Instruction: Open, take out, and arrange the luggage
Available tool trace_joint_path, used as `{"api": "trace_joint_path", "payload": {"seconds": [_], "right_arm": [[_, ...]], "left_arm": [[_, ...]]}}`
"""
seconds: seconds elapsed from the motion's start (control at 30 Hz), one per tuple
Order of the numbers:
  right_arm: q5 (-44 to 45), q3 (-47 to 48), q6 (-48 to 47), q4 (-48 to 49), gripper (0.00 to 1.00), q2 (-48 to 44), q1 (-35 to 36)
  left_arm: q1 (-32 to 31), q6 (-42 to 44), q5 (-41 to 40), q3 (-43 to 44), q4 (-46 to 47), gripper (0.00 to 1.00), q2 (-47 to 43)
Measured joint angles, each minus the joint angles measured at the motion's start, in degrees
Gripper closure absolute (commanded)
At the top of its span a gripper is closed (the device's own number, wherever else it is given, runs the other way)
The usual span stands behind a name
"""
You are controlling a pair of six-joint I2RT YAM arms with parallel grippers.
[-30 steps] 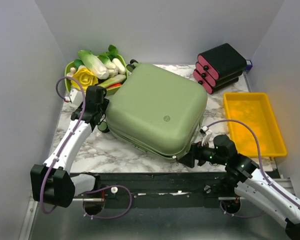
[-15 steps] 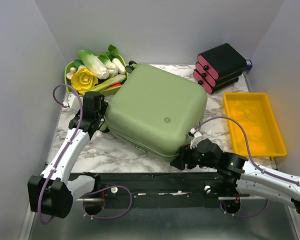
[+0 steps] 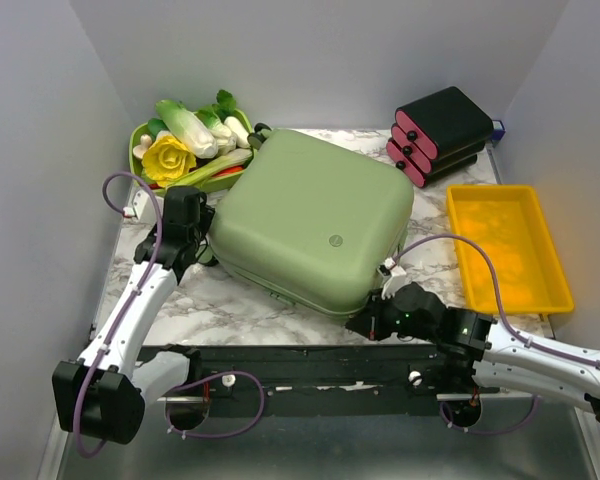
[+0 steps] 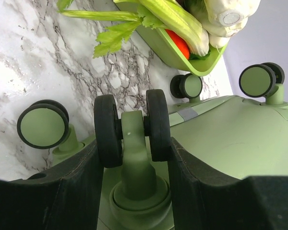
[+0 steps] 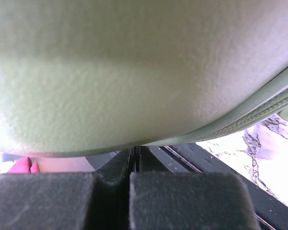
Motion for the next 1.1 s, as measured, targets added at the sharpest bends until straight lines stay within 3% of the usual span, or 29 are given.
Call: {"api": "trace_joint_path", "payload": {"seconds": [0.23, 0.43, 0.57, 0.8, 0.97, 1.1], "right_arm": [[3.2, 2.3, 0.1, -6.0, 0.99, -0.9, 0.2], [14.6, 10.2, 0.3, -22.3, 0.99, 0.8, 0.4], [22.2, 12.3, 1.3, -27.1, 0.99, 2.6, 0.5], [28.3, 11.1, -8.8, -24.1, 0.99, 1.9, -2.8], [20.6, 6.3, -24.5, -14.0, 0.99, -2.3, -13.5], [16.3, 5.4, -36.1, -10.6, 0.99, -1.7, -15.5]], "left_arm": [[-0.1, 0.2, 0.0, 1.4, -4.5, 1.0, -2.6], [-1.0, 1.0, 0.0, 5.4, -9.9, 1.0, -4.4], [-1.6, 0.8, 1.4, 6.0, -12.2, 1.0, -4.7], [-1.7, 0.2, 3.5, 6.0, -12.2, 1.0, -4.7], [-1.4, 0.0, 4.5, 6.0, -11.5, 1.0, -4.7], [-0.4, 0.5, 4.5, 6.0, -11.1, 1.0, -4.6]]}}
